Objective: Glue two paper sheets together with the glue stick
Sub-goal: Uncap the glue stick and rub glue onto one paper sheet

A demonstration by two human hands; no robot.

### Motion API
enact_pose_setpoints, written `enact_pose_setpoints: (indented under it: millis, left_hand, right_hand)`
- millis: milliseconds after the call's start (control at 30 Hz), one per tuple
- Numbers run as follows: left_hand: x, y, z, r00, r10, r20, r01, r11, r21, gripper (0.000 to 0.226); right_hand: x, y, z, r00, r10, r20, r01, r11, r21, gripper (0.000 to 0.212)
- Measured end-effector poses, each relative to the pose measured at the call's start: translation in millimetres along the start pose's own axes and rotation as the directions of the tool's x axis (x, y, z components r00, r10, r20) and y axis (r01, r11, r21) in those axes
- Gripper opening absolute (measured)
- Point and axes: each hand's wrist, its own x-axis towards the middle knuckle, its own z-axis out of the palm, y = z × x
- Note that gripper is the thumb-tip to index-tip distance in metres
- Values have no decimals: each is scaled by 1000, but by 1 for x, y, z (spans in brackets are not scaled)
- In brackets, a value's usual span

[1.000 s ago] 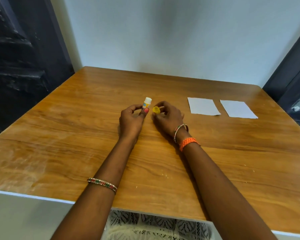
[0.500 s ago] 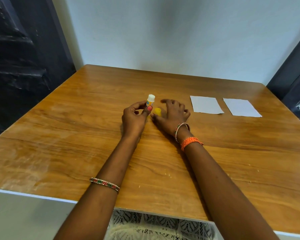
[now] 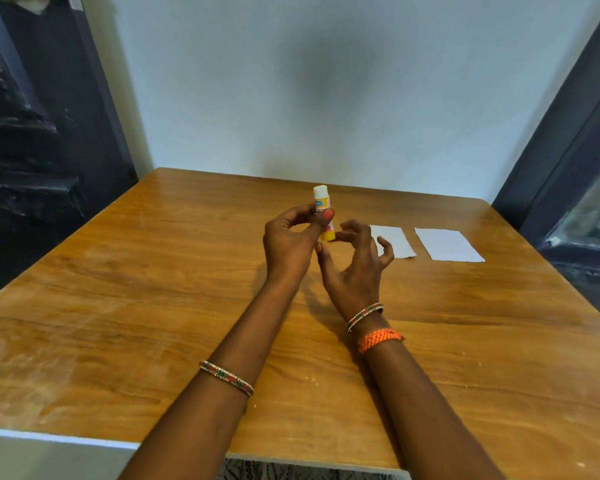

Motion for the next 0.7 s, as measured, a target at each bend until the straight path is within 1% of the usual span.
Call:
enact_pose_setpoints:
  millis: [33,100,133,233,300,333,433,467,567,700]
  left_hand:
    - [0,-2,4,1000,-14,-4,14,999,35,22]
    - [2,-6,12,999,-36,-34,39,994,102,27]
    - [3,-7,15,997,-41,-63,48,993,110,27]
    - [4,-7,24,993,-52,-109,69,984,162,21]
    - [3,-11,27,992,-55,-109,73,983,168,19]
    - [5,-15,28,993,-63,-102,78,986,144,17]
    - [6,-22,27,992,-95,-85,94,995,-15,11]
    - [5,-23,26,990,-99,-96,95,994,-47,15]
    - [3,-24,21,987,-122,-104,110,987,-119,22]
    - [2,-26,16,988,-125,-94,108,981,-162,20]
  right_hand:
    - [-1,1,-1,1000,-12,-24,12,1000,-18,36]
    - [0,2,-3,997,-23,-67,21,999,-29,28]
    - [1,3,-3,996,-23,-85,20,999,-34,26]
    - [4,7,-1,994,-17,-108,10,998,-61,25]
    - [7,11,0,993,-5,-117,-3,997,-72,26]
    - [9,13,0,993,-2,-114,-7,997,-78,27]
    - [10,16,1,997,32,-66,-37,996,-79,30]
    - [10,15,3,997,50,-51,-53,996,-70,32]
    - [9,12,8,997,62,-54,-66,995,-70,30]
    - [5,10,7,998,45,-47,-48,997,-68,23]
